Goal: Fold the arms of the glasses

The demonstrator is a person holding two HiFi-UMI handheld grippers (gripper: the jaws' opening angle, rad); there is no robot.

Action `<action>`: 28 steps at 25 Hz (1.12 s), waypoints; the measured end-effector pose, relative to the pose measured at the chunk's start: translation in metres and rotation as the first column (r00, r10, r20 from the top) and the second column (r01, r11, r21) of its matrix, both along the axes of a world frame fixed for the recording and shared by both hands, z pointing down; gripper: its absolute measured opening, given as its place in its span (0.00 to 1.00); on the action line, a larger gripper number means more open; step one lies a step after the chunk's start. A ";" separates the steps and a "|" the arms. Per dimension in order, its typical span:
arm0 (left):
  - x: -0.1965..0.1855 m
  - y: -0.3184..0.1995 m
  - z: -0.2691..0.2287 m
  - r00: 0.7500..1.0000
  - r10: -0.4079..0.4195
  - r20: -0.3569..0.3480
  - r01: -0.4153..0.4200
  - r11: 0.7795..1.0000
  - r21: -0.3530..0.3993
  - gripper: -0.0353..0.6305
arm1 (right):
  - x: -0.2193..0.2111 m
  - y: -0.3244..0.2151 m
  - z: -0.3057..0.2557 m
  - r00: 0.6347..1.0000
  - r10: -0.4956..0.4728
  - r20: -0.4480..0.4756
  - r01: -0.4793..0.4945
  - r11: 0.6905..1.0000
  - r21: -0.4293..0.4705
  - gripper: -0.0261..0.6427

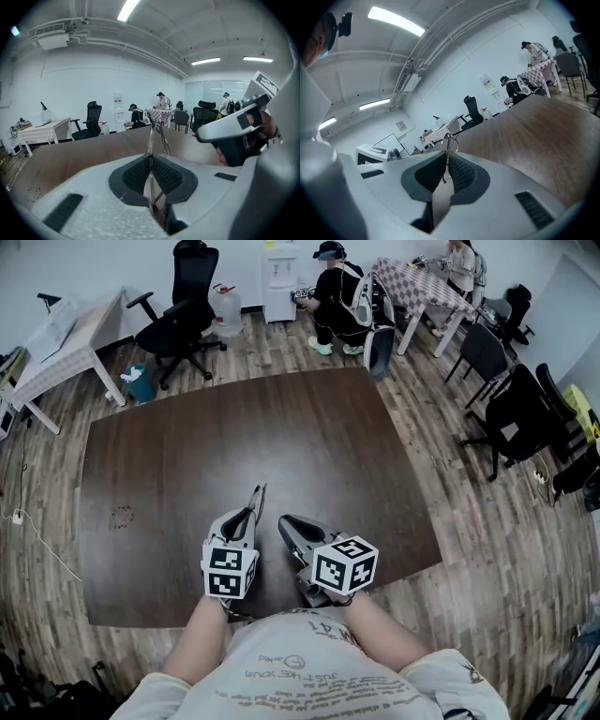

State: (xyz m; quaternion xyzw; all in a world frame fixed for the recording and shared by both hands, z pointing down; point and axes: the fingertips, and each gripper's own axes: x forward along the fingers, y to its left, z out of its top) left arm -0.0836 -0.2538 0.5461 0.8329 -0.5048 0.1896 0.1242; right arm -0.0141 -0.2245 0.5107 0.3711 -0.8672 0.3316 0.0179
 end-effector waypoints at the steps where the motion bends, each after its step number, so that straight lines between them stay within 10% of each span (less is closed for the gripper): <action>1: -0.004 -0.003 0.003 1.000 -0.012 0.017 0.012 1.000 -0.004 0.11 | 0.000 -0.001 0.000 1.000 0.001 -0.002 -0.001 1.000 0.005 0.08; 12: -0.017 -0.034 0.058 0.935 -0.048 0.351 0.044 0.999 0.021 0.11 | 0.022 -0.014 0.012 0.998 0.035 -0.045 -0.036 0.999 -0.003 0.08; 28: -0.017 -0.067 0.145 0.702 0.138 0.699 -0.126 0.990 -0.068 0.11 | 0.049 -0.030 0.030 0.994 0.080 -0.074 -0.084 0.995 -0.050 0.08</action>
